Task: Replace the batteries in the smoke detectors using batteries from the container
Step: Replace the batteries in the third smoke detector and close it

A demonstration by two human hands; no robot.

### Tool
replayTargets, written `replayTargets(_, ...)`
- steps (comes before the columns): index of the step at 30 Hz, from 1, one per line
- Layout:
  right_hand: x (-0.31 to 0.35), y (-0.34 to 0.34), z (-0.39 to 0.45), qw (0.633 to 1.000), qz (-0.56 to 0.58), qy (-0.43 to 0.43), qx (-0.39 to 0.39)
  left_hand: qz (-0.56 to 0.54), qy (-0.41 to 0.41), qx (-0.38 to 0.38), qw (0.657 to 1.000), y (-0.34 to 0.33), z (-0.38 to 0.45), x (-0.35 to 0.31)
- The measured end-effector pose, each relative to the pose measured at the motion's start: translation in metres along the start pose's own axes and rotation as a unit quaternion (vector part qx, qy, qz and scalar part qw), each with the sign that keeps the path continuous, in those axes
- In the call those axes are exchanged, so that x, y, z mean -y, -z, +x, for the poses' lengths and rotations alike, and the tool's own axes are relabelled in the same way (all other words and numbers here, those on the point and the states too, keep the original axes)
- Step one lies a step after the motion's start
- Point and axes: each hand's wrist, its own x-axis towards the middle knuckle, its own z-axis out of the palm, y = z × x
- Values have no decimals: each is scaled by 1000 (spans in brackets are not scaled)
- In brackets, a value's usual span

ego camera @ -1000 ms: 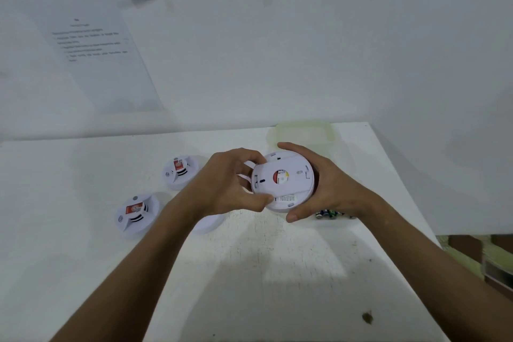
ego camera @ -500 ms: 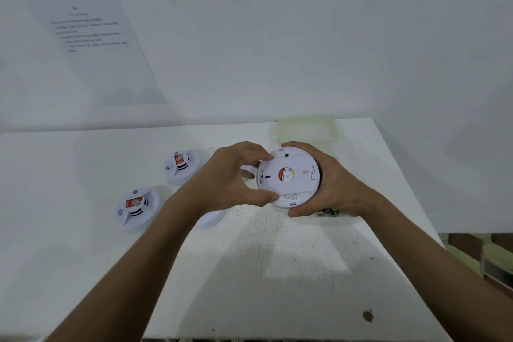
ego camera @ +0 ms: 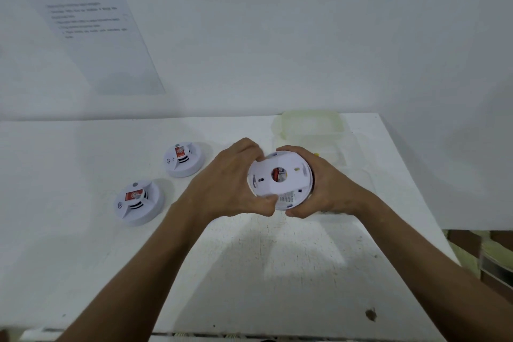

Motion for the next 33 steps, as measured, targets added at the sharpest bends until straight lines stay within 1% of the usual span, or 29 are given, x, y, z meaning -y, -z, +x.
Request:
replayTargets(2,-1,4,-2,1000,15,-5,-19,-7,8,-48,999,-2,-5,7)
replayTargets(4,-3,13,-6,999,32,-15,-24,-36,25,-99,994,-4,-11,15)
replayTargets(5,-2,17,-9,999,39,-20,-17,-44,42,-114,992,-5,-15,19)
replayTargets(7,-4,24,-15,999,40,-24,-6,-42,95,-118,987,-10,-24,27)
replayTargets(9,-7,31,-21,998,43,-37,-9,-38,159,-110,980,-20,-36,31)
replayTargets(11,-10,35,-27,998,47,-48,-12,-58,206,-82,973,-35,-48,30)
replayTargets(14,-13,40,-35,997,61,-54,-6,-55,231,-12,971,-61,-58,23)
replayTargets(20,-18,37,-41,995,74,-66,6,-43,255,53,965,-91,-59,30)
replayTargets(23,-18,34,-40,995,74,-64,15,-29,250,73,965,-90,-58,31)
replayTargets(25,-17,32,-38,995,75,-63,18,-27,245,55,968,-79,-51,25)
replayTargets(27,-16,30,-35,995,77,-65,26,-79,209,4,975,-62,-41,17)
replayTargets(29,-14,27,-32,994,78,-66,34,-157,155,-23,975,-44,-27,7)
replayTargets(31,-10,24,-27,994,76,-60,41,-175,107,6,979,-31,-14,2)
replayTargets(33,-7,21,-23,995,74,-53,49,-156,81,56,983,-23,-2,1)
